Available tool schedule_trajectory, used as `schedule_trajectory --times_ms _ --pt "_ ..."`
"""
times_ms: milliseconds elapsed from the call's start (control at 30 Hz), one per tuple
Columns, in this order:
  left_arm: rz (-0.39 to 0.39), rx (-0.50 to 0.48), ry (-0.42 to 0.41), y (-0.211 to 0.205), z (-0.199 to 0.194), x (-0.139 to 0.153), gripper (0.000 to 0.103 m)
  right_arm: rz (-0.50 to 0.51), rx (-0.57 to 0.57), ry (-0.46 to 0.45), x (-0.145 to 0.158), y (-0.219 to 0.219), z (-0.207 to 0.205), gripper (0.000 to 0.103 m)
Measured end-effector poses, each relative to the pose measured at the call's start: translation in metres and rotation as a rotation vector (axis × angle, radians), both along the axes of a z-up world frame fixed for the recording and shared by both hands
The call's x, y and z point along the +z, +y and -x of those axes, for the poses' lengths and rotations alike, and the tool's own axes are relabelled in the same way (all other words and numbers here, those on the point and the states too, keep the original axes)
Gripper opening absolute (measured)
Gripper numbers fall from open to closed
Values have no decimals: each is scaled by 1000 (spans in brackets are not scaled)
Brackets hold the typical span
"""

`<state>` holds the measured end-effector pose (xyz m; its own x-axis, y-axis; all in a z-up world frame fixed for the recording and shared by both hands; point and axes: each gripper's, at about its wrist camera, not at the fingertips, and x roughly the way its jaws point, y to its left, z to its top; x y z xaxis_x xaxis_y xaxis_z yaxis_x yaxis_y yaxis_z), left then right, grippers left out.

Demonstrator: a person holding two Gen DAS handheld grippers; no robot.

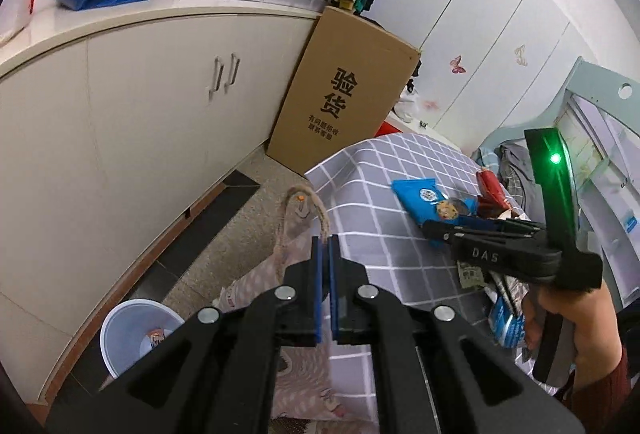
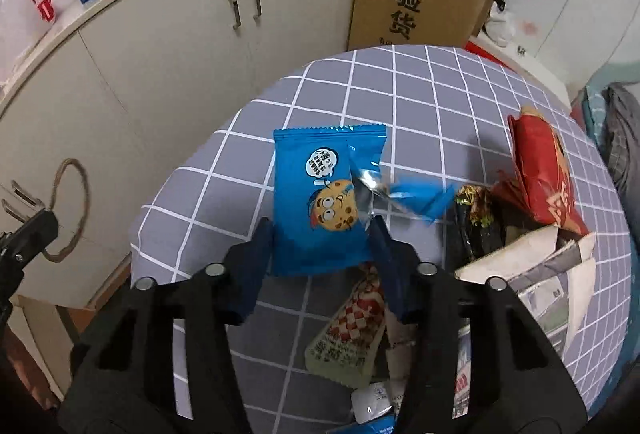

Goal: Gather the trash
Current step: 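Grasp the rubber band with the left tool while the right tool grasps the blue cookie packet, then carry both items to the wastebasket and open both tools to drop them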

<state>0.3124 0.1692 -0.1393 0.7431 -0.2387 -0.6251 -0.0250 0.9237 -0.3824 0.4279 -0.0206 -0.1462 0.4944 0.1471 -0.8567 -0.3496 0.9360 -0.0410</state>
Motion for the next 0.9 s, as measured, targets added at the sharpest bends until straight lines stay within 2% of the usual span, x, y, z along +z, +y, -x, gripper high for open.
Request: schedule_trajectory --times_ms 100,200,333,533,667,833,900 --pt "26 10 6 17 6 -7 3 -1 27 9 -3 10 2 24" --pt "41 23 13 33 10 -15 3 35 50 -40 -3 29 10 17" --pt "61 47 17 53 19 -23 3 2 83 -95 7 49 24 15" --pt "101 117 48 97 34 -48 3 -72 268 -119 14 122 68 15" --pt "122 181 117 131 44 -83 3 -99 389 -42 -15 178 90 15" --pt "121 266 223 165 57 -139 3 -108 473 119 -87 231 100 15" --pt "147 289 271 177 63 -165 3 -108 491 192 -118 249 101 15"
